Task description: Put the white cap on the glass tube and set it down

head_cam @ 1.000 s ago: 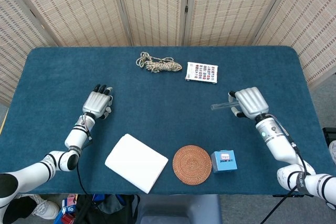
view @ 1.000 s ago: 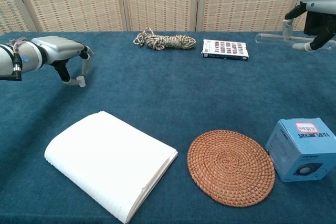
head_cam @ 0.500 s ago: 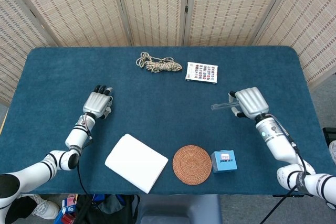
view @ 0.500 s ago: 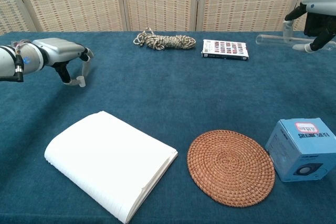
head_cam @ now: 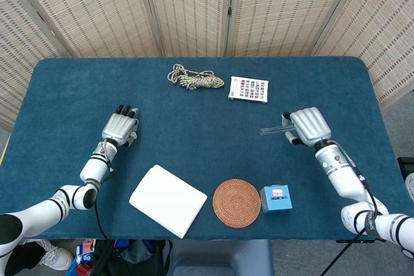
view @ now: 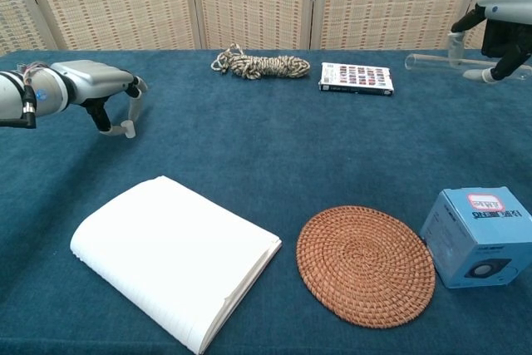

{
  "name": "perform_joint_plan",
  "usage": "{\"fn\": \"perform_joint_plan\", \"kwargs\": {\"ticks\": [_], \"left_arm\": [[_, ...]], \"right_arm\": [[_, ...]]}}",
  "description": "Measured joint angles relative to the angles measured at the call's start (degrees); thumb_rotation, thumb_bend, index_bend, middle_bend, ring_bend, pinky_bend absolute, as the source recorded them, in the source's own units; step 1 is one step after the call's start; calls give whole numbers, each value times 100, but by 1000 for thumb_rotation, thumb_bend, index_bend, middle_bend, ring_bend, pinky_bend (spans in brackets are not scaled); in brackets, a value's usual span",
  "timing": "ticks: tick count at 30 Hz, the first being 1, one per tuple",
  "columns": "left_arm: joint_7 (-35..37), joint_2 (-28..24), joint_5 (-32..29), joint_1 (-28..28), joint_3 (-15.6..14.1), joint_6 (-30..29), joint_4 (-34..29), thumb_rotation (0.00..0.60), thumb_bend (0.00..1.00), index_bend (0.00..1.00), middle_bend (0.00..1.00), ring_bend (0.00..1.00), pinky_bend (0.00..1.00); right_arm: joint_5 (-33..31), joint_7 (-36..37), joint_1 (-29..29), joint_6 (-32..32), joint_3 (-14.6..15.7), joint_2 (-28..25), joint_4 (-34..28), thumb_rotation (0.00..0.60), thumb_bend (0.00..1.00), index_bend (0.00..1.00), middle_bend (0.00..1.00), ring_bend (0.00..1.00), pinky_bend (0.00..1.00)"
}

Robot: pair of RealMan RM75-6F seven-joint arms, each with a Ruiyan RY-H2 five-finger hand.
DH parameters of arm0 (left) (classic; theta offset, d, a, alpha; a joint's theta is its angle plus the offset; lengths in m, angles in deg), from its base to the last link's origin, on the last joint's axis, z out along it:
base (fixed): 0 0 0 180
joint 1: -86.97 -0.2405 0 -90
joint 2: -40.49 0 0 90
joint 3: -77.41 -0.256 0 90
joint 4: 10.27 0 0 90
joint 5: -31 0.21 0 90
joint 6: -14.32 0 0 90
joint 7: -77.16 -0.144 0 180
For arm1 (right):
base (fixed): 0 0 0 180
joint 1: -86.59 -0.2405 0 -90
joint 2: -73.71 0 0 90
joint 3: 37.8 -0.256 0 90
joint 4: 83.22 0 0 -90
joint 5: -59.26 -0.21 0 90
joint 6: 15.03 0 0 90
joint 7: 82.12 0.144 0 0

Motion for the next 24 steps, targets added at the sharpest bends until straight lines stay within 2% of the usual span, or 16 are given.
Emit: {"fn": "perform_joint_plan", "kwargs": {"ticks": [17,24], "left_arm": [[115,-7,-50,-26,106,-9,-17,600,381,518,0,0,0],[555,-349,61,-129,312,-164,-486,600,382,530,13,0,0]], "right_arm": [[7,21,6,-2,1,2,1,600,447,958,1000,1000,1000],[127,165,35,111,-41,-17,-113,600,447,964,1000,1000,1000]]}}
